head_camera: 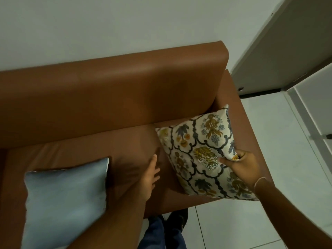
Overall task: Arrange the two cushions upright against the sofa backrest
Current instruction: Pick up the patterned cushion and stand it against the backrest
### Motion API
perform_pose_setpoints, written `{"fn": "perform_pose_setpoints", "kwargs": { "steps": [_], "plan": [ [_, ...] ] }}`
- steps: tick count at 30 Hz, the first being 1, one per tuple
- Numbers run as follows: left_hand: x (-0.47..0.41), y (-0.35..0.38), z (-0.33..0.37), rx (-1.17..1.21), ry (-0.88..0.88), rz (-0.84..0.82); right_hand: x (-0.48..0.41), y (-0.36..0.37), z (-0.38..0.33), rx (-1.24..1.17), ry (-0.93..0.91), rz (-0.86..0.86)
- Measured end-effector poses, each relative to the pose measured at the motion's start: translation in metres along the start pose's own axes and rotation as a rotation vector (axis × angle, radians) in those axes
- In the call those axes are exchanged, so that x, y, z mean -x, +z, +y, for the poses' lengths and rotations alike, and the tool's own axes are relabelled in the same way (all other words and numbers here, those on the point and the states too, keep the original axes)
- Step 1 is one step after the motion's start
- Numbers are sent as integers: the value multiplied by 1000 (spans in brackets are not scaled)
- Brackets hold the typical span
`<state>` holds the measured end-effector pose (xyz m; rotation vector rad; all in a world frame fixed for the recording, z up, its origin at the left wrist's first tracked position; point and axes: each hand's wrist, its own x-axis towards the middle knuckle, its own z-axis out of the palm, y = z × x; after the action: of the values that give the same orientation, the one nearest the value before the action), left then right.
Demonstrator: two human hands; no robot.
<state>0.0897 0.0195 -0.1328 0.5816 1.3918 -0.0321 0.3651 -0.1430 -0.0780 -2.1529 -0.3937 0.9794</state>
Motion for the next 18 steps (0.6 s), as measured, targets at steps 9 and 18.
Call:
{"fn": "perform_pose_setpoints", "kwargs": {
  "steps": [9, 18],
  "plan": [
    [-27, -37, 58, 82, 96, 1, -42, 49, -48, -274, -34, -212],
    [-65, -46, 105, 199, 446, 155, -137, 115, -47, -170, -36, -140]
  ]
}}
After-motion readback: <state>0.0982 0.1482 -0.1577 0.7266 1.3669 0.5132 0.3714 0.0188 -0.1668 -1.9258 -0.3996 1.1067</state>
